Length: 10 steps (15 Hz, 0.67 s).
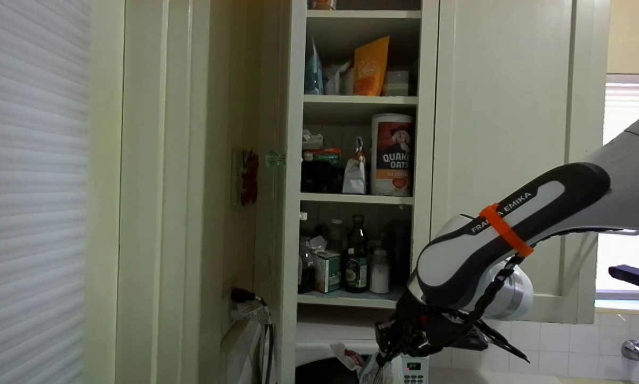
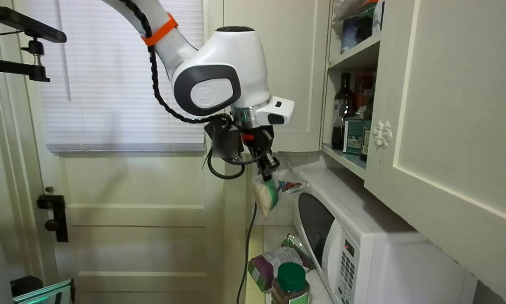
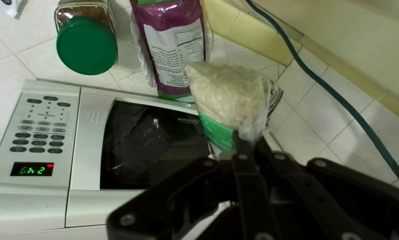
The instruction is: Remove the white and green packet from the second shelf from the top and place it on the counter.
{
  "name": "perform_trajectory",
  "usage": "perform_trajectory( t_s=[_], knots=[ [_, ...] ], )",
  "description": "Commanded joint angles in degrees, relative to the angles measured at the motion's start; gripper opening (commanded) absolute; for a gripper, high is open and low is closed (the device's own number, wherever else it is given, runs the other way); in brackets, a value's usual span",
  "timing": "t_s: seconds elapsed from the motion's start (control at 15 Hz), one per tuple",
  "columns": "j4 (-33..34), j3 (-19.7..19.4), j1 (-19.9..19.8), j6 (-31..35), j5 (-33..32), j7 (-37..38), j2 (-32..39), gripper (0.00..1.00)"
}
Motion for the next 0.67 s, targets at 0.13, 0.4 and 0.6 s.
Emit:
perform_trajectory(
  t_s=[0.13, 0.4, 0.6],
  knots=[
    [-0.52, 0.57, 2.02, 5.18, 1.99, -1.79, 3.46, 0.02],
    [0.43, 0.27, 8.53, 18.72, 6.65, -6.22, 11.91, 0.02],
    [2.92, -0.21, 13.13, 26.79, 9.47, -8.50, 17.18, 0.02]
  ],
)
